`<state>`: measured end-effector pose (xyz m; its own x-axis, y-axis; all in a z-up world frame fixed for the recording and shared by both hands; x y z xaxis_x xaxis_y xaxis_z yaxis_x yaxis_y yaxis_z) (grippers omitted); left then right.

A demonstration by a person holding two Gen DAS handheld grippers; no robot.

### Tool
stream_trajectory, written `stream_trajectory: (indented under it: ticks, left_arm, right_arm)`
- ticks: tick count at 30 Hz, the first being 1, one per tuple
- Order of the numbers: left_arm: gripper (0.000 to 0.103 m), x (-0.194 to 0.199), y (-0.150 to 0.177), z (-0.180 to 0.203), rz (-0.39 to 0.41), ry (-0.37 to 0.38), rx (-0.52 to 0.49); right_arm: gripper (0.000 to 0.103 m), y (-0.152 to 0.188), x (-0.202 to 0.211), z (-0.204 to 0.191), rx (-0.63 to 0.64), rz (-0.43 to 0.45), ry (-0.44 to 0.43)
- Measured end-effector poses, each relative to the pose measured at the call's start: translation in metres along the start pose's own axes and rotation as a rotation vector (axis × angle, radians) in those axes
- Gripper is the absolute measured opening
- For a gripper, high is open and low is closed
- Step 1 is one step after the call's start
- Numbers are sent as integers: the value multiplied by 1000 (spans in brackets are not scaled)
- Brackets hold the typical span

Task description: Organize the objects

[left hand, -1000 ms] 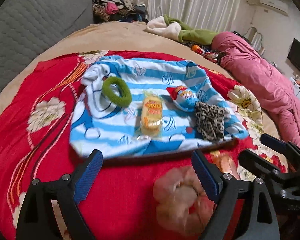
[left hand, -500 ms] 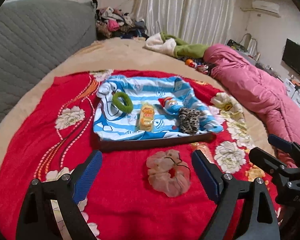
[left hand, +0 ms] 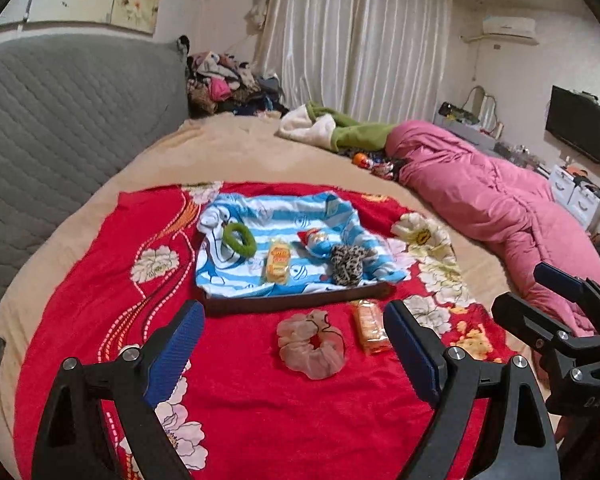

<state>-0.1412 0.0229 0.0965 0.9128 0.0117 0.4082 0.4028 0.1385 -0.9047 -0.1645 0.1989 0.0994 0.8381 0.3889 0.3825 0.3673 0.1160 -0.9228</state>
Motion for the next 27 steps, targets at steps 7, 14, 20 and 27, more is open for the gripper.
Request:
stream_trajectory:
  ticks: [7,14,20,27]
  left_arm:
    - [92,27,-1,3,26,-11,-1]
    - [92,40,19,3,14,-25,-10]
    - [92,40,41,2,-11,-35,-22]
    - [92,30,62,0,-45,-49,-22]
  right_arm:
    - [102,-4,31,-6,23,41,10]
    - [102,14,47,-11,45,23,18]
    - [102,34,48,-11,46,2,24]
    - [102,57,39,-7,51,-38,31]
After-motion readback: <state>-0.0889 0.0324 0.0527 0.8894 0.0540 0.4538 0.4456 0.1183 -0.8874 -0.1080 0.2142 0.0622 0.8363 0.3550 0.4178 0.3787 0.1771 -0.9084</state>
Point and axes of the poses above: each gripper's, at about its wrist camera, not at the fingertips, and x roughly against the way its jaws point, z to its right, y to its underside, the point moved 7 cm from there along -x, roughly the way its jaws point, and after that the axes turned 11 degrees about z, right-handed, at the moved point
